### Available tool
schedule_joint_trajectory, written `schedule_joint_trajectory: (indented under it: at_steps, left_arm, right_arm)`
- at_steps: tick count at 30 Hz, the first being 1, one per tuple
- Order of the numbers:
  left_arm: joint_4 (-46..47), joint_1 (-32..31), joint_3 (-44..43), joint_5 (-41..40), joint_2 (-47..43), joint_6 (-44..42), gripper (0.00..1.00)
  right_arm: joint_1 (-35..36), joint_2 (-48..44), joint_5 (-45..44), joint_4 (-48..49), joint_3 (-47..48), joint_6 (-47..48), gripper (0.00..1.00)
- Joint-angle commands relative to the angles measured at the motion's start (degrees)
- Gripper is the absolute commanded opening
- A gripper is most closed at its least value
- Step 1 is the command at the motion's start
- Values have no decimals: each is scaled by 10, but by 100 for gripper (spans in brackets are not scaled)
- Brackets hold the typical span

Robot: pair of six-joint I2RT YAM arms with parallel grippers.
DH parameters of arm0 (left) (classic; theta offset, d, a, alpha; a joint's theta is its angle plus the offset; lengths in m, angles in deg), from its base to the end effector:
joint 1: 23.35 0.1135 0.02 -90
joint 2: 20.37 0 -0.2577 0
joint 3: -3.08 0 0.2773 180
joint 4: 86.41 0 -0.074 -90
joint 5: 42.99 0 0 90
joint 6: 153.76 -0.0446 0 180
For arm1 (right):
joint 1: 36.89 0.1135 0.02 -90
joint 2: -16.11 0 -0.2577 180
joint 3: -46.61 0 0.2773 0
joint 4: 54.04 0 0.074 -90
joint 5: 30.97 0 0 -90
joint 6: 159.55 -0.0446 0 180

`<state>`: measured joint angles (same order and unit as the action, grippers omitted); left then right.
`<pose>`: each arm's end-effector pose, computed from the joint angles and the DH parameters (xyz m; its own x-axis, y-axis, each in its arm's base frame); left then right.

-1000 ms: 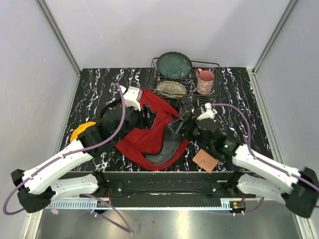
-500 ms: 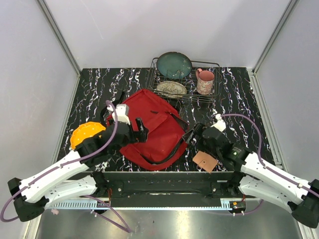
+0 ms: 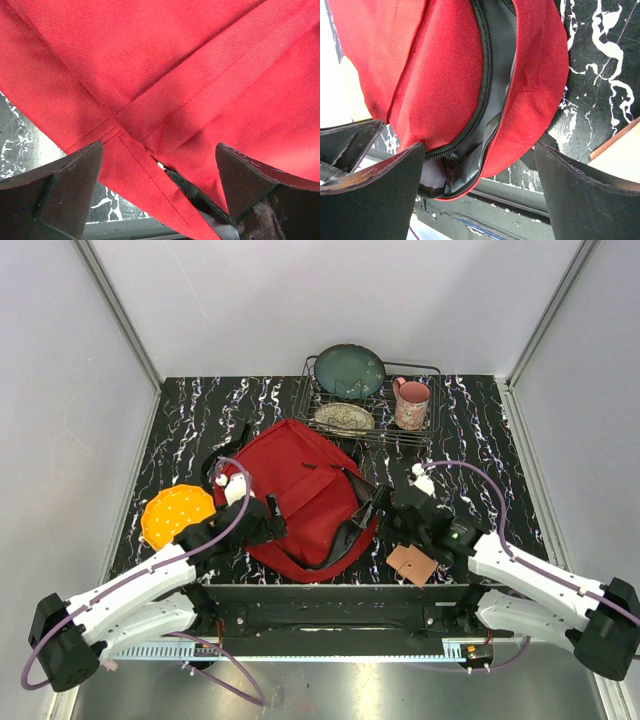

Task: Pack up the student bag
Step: Zip the student bag at the center of the board.

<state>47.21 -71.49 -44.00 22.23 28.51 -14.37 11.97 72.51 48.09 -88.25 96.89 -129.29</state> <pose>0.1501 -0.1395 0.2136 -0.6955 -0.2567 -0.6711 -0.0588 0.9512 -0.3029 0.1662 0.1774 0.2223 -0.7710 0.4064 -0.4902 0.0431 0.8014 0.5966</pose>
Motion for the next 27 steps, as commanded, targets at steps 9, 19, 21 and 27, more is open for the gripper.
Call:
schedule_joint_trajectory:
  at_steps: [9,19,21,27]
  left_arm:
    - [196,77,33,119,55,-42,91]
    - [189,84,-8,121,89,-79,16]
    - [190,88,-21,127,89,-83,2]
    - [151,88,-81,162,77,-101,2]
  right_arm:
    - [0,-139,35,-51,14,7,95]
    - [51,-89,131,-11,23,20,87]
    - [78,-70,124,-5,38,23,85]
    - [138,-25,92,2,84,53,79]
